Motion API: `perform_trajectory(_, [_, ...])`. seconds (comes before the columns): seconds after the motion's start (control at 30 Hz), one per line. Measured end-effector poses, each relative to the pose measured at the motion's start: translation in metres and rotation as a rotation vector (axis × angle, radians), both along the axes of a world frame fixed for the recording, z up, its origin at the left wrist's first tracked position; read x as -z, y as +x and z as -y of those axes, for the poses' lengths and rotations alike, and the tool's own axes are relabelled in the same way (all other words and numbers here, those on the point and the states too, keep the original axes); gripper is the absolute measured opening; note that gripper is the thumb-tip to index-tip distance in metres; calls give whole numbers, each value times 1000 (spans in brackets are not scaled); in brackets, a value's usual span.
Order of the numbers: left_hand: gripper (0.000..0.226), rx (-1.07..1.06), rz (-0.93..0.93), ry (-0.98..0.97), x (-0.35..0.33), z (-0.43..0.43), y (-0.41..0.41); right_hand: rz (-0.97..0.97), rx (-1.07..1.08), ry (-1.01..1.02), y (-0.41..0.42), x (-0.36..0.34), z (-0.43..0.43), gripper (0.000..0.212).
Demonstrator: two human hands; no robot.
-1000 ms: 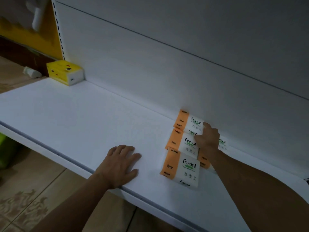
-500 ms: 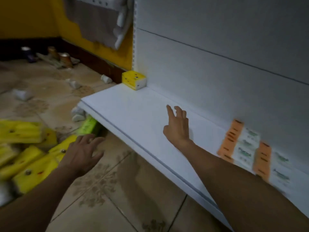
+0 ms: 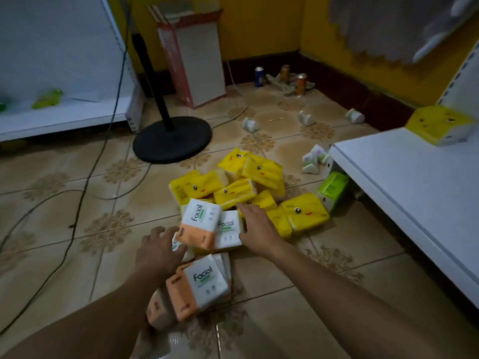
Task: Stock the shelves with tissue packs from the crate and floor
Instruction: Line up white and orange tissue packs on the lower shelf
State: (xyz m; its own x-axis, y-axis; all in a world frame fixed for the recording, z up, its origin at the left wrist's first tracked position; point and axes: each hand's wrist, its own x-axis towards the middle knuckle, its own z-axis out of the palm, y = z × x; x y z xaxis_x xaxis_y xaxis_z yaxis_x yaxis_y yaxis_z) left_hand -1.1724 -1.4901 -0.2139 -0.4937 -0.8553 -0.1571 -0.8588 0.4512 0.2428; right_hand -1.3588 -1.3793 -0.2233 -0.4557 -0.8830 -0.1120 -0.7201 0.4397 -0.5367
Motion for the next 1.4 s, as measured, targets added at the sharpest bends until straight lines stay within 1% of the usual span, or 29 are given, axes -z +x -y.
perform_trajectory(0.07, [55, -100, -42, 105, 7, 7, 10, 72, -22, 6, 15, 14, 14, 75])
perform_trajectory(0.13, [61, -143, -51, 197, 18, 10, 13, 111, -45, 3, 22, 22, 24, 77])
perform_trajectory(0.23, [63, -108, -85, 272, 27, 8, 3, 167, -54, 1, 22, 26, 38, 81])
perform_trajectory(0.33, [64, -89, -177, 315, 27, 1, -14, 248, -9, -44, 22, 29, 51, 85])
perform_trajectory(0.4, [69, -88, -227, 306, 24, -3, -22, 271, 41, -72, 20, 31, 54, 83])
perform_trajectory(0.47, [76, -83, -309, 269, 19, -2, -25, 295, 111, -109, 16, 27, 52, 77])
perform_trajectory(0.57, [87, -2, -424, 207, 11, 3, -31, 340, 212, -194, 8, 12, 46, 63])
perform_trajectory(0.63, [86, 17, -454, 191, 4, 1, -42, 381, 273, -253, 4, 5, 37, 54])
perform_trajectory(0.73, [75, 54, -495, 140, -6, -12, -64, 346, 306, -278, -14, -6, 11, 43])
perform_trajectory(0.8, [68, 133, -524, 124, -12, -26, -85, 389, 338, -295, -32, -21, -16, 47])
perform_trajectory(0.87, [63, 211, -566, 130, -22, -47, -112, 412, 357, -313, -51, -42, -49, 64])
perform_trajectory(0.93, [61, 305, -611, 135, -35, -73, -143, 376, 385, -335, -71, -60, -84, 79])
perform_trajectory(0.97, [60, 367, -631, 136, -42, -87, -158, 340, 410, -326, -81, -68, -102, 79])
perform_trajectory(1.07, [55, 572, -687, 107, -60, -132, -205, 197, 530, -280, -103, -90, -160, 69])
perform_trajectory(1.13, [51, 690, -713, 83, -74, -169, -234, 137, 652, -335, -115, -103, -203, 64])
perform_trajectory(1.2, [48, 815, -729, 72, -85, -209, -258, 113, 767, -399, -124, -112, -250, 60])
perform_trajectory(1.3, [42, 1012, -760, 77, -93, -269, -288, 75, 929, -441, -135, -119, -319, 57])
perform_trajectory(1.4, [38, 1110, -785, 163, -92, -333, -306, 92, 1145, -543, -141, -123, -384, 58])
